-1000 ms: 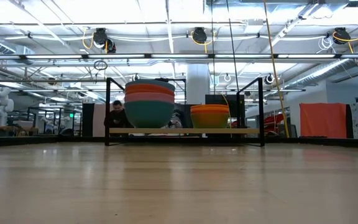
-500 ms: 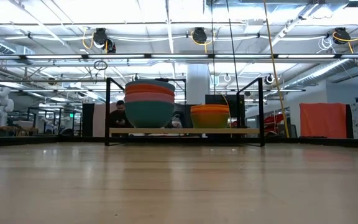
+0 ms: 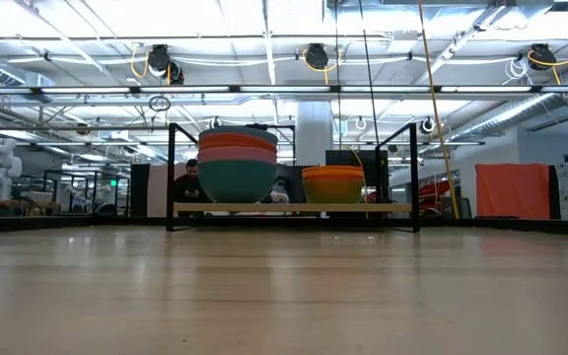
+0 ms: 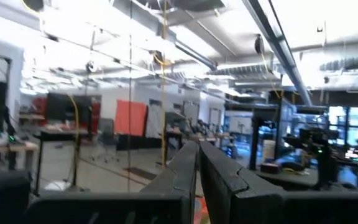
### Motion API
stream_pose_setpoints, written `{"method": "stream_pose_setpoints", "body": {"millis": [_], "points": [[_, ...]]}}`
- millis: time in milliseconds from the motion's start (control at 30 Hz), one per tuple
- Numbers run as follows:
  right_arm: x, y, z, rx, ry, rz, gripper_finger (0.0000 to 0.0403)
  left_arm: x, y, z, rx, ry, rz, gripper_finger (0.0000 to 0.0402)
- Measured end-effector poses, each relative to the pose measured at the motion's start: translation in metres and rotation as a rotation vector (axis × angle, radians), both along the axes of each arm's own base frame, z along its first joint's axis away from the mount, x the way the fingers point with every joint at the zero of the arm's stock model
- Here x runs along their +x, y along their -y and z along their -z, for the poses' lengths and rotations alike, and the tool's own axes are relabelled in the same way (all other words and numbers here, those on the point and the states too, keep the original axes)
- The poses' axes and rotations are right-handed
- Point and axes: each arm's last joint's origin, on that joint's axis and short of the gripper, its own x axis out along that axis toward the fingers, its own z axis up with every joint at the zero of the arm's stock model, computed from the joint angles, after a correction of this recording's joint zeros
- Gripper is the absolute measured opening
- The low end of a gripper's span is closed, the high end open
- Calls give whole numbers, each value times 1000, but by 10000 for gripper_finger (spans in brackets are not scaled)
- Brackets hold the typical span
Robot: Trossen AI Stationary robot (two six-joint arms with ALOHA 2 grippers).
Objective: Place and stack bowls onto a shelf
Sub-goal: Return to Home Position
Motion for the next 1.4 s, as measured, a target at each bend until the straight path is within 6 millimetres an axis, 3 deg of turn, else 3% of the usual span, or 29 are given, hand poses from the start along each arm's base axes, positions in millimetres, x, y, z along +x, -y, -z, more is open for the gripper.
{"method": "stream_pose_setpoints", "body": {"millis": [267,533,933,1200,1400], "points": [[16,11,6,29,-41,-3,0,-3,27,27,80,35,-80,24],[42,29,10,14,-46,-7,0,5,28,26,109,-18,-120,24],[107,70,34,-60,-12,-152,0,52,-18,15,20,-258,-106,24],[146,97,69,-88,-9,-150,0,98,-51,5,80,-345,32,24],[164,110,93,-97,-5,-149,0,133,-80,3,77,-358,45,24]]}}
